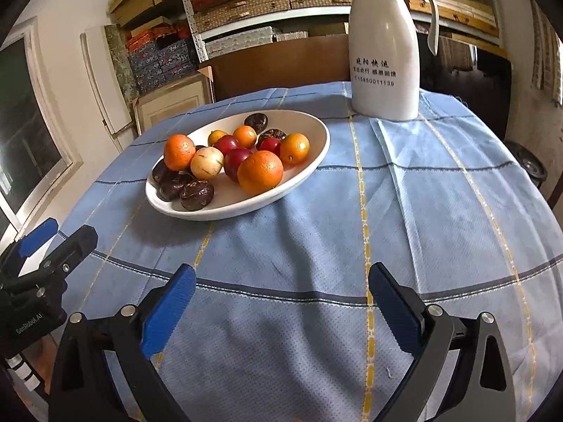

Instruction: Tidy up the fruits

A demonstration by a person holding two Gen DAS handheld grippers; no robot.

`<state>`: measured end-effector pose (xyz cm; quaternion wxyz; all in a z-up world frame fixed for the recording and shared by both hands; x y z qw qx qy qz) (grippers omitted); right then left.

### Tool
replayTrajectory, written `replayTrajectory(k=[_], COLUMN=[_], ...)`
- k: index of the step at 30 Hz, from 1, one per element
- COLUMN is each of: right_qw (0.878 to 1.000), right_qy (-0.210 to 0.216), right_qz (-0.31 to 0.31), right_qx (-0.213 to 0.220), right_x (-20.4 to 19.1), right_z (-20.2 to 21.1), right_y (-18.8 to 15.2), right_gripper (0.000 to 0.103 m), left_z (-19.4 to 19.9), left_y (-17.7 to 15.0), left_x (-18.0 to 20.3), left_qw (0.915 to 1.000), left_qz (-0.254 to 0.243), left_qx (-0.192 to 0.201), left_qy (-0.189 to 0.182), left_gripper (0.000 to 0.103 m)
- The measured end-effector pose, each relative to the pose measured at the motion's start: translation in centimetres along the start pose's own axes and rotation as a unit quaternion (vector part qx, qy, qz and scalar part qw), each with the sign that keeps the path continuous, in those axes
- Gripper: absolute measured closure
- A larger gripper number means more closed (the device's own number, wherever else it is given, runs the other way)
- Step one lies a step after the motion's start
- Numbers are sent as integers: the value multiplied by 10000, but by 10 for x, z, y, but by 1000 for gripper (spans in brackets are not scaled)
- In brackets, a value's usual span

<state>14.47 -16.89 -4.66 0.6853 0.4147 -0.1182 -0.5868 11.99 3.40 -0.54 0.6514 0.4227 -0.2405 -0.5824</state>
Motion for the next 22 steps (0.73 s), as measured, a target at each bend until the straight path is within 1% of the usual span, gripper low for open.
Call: replayTrajectory(k=[6, 10, 12, 14, 18, 22], right_qw=[10000, 9999, 9999, 9999, 9999, 9999], right_qy=[25, 32, 39, 41, 46, 51], right_qz=[-43, -75, -89, -87, -75, -78], right_qx=[-64, -77, -93, -103, -118, -122], right_x=[0, 1, 1, 1, 1, 1], right_z=[-3, -3, -4, -4, -5, -6], right_y=[-1, -1, -1, -1, -2, -2], right_gripper=[4, 4, 4, 4, 4, 4], left_z=[5, 4, 2, 0, -1, 0], left_y=[0, 0, -1, -1, -2, -3], left_x=[0, 2, 4, 4, 5, 8], left_qw=[9997, 9998, 9999, 9999, 9999, 9998], left_qz=[-87, -118, -145, -125, -97, -167], left_qx=[125, 94, 4, -46, -106, -74], left_qy=[179, 116, -11, -52, -61, -56], left_gripper=[5, 5, 5, 5, 5, 5])
Point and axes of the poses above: each gripper's, at about its wrist camera, not at the fingertips, and z roughly against the way its jaws point, x to its right, y to its top, the point moved 6 cm from there along -z, roughly the way its jaws point, and after that the axes turned 12 degrees about y, right-handed, at the moved point
